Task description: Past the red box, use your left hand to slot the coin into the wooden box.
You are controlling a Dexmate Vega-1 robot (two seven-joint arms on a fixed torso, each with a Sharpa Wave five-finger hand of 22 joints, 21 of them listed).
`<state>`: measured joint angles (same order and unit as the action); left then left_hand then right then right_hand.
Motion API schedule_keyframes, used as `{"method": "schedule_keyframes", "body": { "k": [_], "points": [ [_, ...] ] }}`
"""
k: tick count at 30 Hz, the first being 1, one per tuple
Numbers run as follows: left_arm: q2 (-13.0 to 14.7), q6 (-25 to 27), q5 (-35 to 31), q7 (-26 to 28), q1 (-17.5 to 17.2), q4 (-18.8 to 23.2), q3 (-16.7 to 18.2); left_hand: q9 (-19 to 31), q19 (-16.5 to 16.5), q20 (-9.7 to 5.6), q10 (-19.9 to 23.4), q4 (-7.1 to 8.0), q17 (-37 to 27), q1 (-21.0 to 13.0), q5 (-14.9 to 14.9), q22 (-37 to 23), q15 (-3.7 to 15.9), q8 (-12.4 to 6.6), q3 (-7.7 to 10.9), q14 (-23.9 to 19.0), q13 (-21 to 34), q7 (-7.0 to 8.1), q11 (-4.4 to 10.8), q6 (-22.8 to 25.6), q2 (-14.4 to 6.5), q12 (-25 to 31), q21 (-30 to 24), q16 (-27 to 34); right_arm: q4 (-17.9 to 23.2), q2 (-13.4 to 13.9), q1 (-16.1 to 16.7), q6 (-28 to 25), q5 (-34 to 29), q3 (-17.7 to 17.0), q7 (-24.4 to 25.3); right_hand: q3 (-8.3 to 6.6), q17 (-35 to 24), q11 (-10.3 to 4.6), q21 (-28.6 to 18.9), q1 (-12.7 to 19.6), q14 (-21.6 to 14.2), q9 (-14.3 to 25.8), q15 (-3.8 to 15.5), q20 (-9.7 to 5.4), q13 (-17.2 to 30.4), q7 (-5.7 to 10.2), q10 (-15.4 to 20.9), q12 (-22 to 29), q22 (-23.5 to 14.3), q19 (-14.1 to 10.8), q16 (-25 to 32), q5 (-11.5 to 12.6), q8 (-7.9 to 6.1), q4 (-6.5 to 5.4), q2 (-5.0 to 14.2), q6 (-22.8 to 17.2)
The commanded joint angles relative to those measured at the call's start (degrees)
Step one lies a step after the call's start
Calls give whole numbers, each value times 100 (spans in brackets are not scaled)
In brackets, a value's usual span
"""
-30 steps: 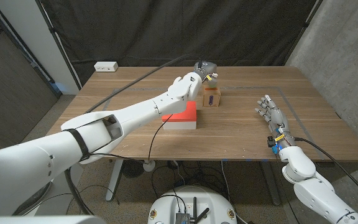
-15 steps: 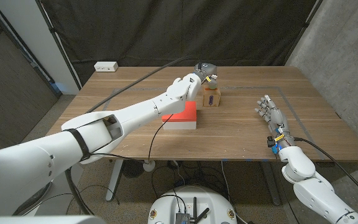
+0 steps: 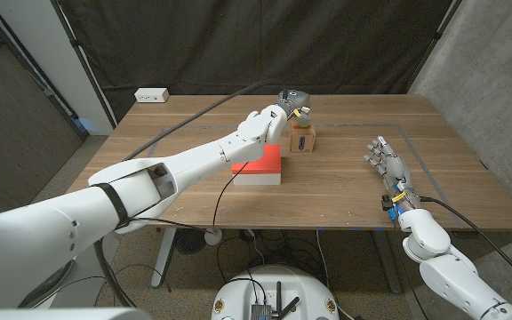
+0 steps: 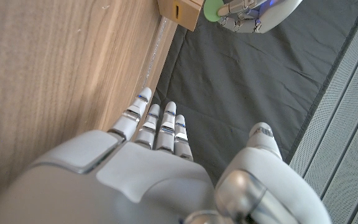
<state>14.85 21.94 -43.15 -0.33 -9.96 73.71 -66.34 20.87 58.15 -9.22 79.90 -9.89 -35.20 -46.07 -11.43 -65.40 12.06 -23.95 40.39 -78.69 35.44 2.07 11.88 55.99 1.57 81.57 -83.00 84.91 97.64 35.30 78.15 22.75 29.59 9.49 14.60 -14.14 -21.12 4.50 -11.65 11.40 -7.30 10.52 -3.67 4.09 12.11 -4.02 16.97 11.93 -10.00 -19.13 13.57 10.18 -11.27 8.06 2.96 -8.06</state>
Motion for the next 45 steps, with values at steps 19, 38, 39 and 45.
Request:
{"method": "schedule_keyframes", "body": {
  "k": [19,38,39,45],
  "points": [
    [-59,-202,149,32,22,-270,-9,12,-14,-288,-16,20,-47,66,12,-17,4,-63,-51,24,90,8,16,38,-5,0,53,-25,-34,2,-39,-11,-36,35,46,-18,-31,10,5,9,-44,34,-25,8,29,13,60,25,-25,-44,15,-11,-17,13,3,-17],
    [-94,-230,179,-59,34,-411,-116,-6,-13,-289,-31,8,-40,54,10,-13,3,-55,-76,41,65,19,16,28,20,-69,61,-55,-61,-25,-72,26,-38,57,35,-26,-33,6,4,18,-48,34,-20,9,30,11,60,24,-25,-49,14,-11,-19,16,9,-16],
    [-97,-233,183,-61,34,-421,-119,-10,-41,-287,-25,12,-37,59,10,10,4,-56,-78,46,70,19,17,37,22,-66,87,-61,-58,-26,-71,20,-30,57,36,-26,-33,1,4,18,-51,34,-23,9,30,14,60,24,-25,-49,15,-11,-20,16,9,-19],
    [-113,-232,191,-68,40,-468,-144,-16,-34,-287,-26,10,0,46,9,56,6,-45,-115,63,78,29,16,31,39,-81,91,-99,-51,-22,-68,5,-36,64,43,-30,-34,6,4,23,-52,34,-17,5,30,9,62,24,-25,-48,15,-11,-18,17,13,-15]
  ]
}}
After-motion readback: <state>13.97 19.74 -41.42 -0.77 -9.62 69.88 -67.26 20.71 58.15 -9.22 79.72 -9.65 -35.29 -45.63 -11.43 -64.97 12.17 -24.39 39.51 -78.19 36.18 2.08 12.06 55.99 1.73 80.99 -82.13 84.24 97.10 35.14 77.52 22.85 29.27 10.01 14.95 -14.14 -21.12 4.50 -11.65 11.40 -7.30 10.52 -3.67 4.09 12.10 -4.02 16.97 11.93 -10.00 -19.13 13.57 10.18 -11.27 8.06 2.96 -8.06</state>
